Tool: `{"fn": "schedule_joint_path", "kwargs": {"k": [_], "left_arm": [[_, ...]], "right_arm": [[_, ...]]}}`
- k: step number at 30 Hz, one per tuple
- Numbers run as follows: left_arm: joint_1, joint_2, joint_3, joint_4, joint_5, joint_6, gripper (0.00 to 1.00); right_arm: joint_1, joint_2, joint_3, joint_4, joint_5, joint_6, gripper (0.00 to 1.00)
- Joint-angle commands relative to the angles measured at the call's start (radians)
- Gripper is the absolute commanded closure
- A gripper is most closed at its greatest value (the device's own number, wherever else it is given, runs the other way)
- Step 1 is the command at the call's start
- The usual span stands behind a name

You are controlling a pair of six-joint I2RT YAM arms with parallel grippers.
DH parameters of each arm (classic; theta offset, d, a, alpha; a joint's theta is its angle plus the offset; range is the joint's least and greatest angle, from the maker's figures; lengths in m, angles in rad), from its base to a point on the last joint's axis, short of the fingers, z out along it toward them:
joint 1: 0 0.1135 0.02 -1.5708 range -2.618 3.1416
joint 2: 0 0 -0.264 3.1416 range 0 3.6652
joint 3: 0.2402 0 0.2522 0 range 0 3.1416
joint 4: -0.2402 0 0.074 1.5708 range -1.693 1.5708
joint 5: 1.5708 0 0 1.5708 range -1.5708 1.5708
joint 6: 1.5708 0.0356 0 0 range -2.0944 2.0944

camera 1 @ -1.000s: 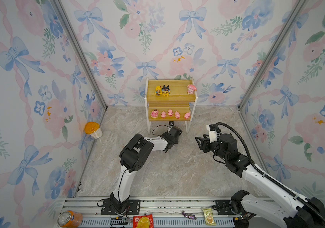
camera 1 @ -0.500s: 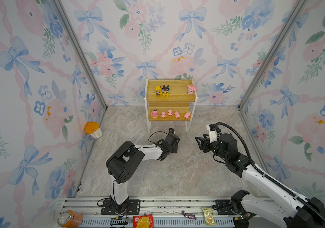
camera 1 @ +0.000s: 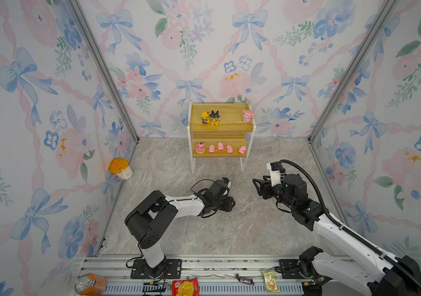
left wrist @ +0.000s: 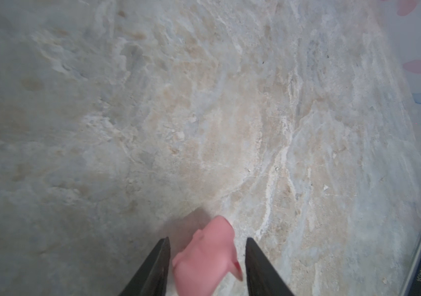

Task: Organize plastic toys on shelves
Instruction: Move the plastic toy to the center of the table.

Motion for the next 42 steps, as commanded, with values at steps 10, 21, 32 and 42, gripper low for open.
{"fn": "schedule_joint_path", "kwargs": {"k": [10, 21, 32, 42], "left_arm": [[0.005, 0.013, 0.036, -0.046, -0.111, 0.023, 0.45], [0.025, -0.042, 0.007, -0.069, -0.173, 0.057, 0.46], [-0.066, -0.168, -0.05, -0.09, -0.278, 0.124, 0.48], [-0.136, -0.137, -0.069, -0.122, -0.333, 0.122, 0.52]], "right_arm": [[-0.008, 0.002, -0.008, -0.001, -0.013, 0.004, 0.39], [0.004, 0.007, -0.011, 0.005, -0.016, 0.003, 0.39], [0.008, 0.003, -0.016, 0.002, -0.002, -0.002, 0.39], [0.012, 0.002, -0.018, 0.004, -0.003, -0.002, 0.39]]}}
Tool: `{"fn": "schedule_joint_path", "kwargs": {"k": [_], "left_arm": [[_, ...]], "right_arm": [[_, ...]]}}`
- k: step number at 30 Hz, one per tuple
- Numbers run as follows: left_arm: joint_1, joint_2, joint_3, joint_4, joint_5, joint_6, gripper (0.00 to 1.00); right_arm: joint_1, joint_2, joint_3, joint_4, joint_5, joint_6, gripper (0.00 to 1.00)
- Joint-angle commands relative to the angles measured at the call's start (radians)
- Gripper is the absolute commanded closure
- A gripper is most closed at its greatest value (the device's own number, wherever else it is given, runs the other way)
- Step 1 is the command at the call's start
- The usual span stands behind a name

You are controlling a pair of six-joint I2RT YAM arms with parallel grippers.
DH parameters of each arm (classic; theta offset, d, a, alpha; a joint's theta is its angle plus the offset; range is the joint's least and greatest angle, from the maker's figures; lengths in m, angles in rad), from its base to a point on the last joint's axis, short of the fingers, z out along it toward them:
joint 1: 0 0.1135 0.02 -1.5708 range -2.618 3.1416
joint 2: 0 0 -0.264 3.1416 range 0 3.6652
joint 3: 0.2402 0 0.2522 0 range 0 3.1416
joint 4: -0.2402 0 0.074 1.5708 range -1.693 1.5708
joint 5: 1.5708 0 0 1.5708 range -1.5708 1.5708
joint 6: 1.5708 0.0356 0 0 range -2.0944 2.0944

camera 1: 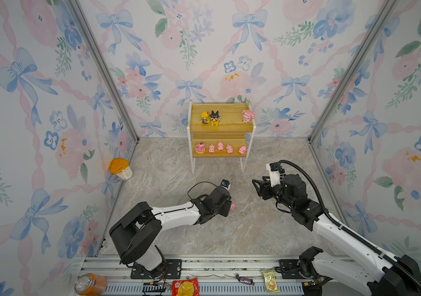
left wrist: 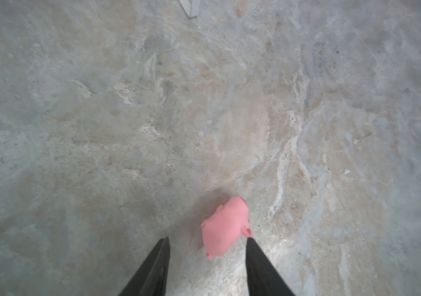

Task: Organize plastic toys on shelves
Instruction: Move the plastic toy to the center of the table, then rotate the plastic toy at the center of the table.

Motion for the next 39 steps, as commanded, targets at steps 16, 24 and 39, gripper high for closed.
{"fn": "schedule_joint_path", "kwargs": {"k": [16, 24, 39], "left_arm": [[0.007, 0.116, 0.078, -0.046, -0.038, 0.042, 0.53], [0.059, 0.157, 0.11, -0.045, -0.012, 0.06, 0.54], [0.001, -0.05, -0.01, -0.009, -0.059, 0.066, 0.49]], "right_arm": [[0.006, 0.009, -0.018, 0.01, 0.004, -0.003, 0.39], [0.005, 0.013, -0.015, 0.008, 0.004, -0.008, 0.39], [0.04, 0.032, -0.051, 0.025, 0.009, 0.006, 0.39]]}}
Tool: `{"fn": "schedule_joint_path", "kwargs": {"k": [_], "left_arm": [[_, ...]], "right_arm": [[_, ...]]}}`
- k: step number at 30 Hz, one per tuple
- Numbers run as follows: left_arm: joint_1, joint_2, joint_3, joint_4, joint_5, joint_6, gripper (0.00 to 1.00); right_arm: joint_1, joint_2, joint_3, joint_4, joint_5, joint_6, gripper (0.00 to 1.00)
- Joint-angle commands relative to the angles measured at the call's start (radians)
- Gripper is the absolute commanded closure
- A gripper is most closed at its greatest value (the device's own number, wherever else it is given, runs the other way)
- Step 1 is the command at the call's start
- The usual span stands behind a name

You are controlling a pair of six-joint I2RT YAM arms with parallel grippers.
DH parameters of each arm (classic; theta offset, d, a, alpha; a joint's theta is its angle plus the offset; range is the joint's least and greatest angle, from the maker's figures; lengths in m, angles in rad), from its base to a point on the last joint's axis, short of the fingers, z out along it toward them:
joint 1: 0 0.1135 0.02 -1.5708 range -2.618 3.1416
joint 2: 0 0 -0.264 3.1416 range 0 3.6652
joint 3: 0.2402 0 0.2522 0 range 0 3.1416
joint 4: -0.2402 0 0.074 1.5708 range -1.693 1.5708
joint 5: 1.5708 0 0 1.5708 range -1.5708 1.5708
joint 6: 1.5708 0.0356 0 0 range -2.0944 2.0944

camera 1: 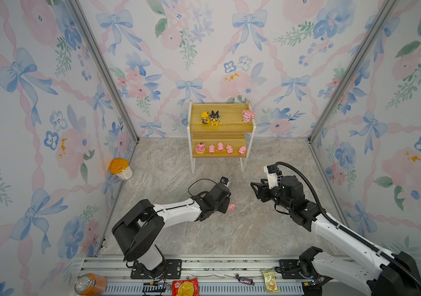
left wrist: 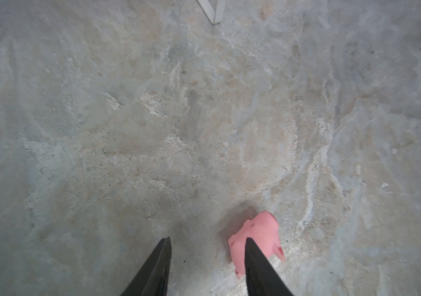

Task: Organize plastic toys on shelves
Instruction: Rotate the plastic toy at the center of the table.

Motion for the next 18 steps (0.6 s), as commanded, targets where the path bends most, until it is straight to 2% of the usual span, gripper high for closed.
{"fn": "schedule_joint_path", "kwargs": {"k": [1, 9, 18], "left_arm": [[-0.031, -0.02, -0.037, 0.016, -0.016, 0.017, 0.48], [-0.067, 0.1, -0.025, 0.017, -0.031, 0.0, 0.47], [-0.03, 0.175, 0.034, 0.016, -0.036, 0.023, 0.48]], "right_arm": [[0.013, 0.015, -0.024, 0.024, 0.009, 0.005, 0.39], [0.014, 0.015, -0.016, 0.026, 0.018, -0.004, 0.39], [0.012, 0.017, -0.019, 0.029, 0.019, -0.007, 0.39]]}}
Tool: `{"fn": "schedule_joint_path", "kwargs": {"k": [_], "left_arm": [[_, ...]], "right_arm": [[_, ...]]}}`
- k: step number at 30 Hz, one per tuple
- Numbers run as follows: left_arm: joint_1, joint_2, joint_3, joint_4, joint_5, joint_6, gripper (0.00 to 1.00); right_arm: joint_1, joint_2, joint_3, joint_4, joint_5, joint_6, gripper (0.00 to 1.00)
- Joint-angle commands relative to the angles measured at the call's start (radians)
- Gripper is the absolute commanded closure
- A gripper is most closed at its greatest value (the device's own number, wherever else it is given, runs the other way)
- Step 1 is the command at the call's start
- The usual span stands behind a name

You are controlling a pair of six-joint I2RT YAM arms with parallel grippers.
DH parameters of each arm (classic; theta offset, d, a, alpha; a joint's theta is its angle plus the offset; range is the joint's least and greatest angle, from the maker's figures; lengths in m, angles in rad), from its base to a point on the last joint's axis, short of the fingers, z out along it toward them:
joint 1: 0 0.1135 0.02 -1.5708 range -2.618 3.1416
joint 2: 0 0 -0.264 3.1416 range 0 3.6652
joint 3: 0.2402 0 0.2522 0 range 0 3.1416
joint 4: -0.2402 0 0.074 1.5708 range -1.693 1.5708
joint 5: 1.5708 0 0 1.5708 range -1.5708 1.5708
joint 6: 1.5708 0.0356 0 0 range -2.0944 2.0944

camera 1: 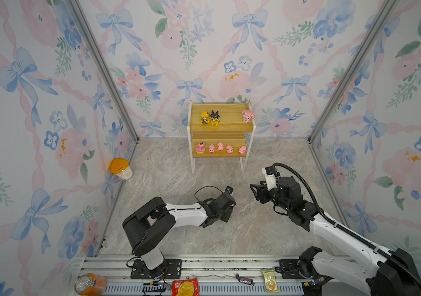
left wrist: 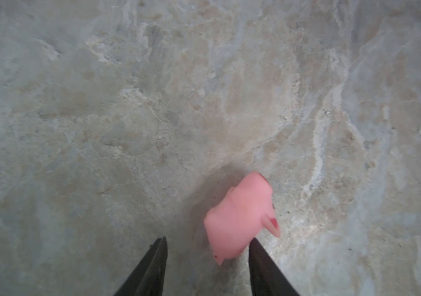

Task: Organize plastic toys on shelves
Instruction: Rotate the plastic toy at the center of the table.

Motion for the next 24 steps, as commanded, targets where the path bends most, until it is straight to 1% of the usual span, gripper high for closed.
{"fn": "schedule_joint_path", "kwargs": {"k": [1, 6, 9, 12, 20, 24], "left_arm": [[0.038, 0.033, 0.038, -0.002, -0.005, 0.021, 0.48], [0.091, 0.057, 0.072, 0.002, 0.01, 0.035, 0.49], [0.115, 0.062, 0.091, 0.006, 0.033, 0.04, 0.49], [0.129, 0.06, 0.106, 0.009, 0.032, 0.045, 0.49], [0.128, 0.098, 0.177, 0.023, 0.07, 0.038, 0.49], [0.115, 0.1, 0.179, 0.023, 0.071, 0.02, 0.49]], "right_arm": [[0.006, 0.001, -0.011, 0.028, 0.011, -0.006, 0.39], [0.006, 0.01, -0.01, 0.025, 0.005, -0.012, 0.39], [0.007, 0.022, -0.012, 0.031, -0.004, -0.023, 0.38], [0.007, 0.032, -0.012, 0.036, -0.014, -0.027, 0.38], [0.008, 0.044, -0.007, 0.034, -0.015, -0.027, 0.38], [0.006, 0.029, -0.014, 0.036, -0.005, -0.029, 0.38]]}}
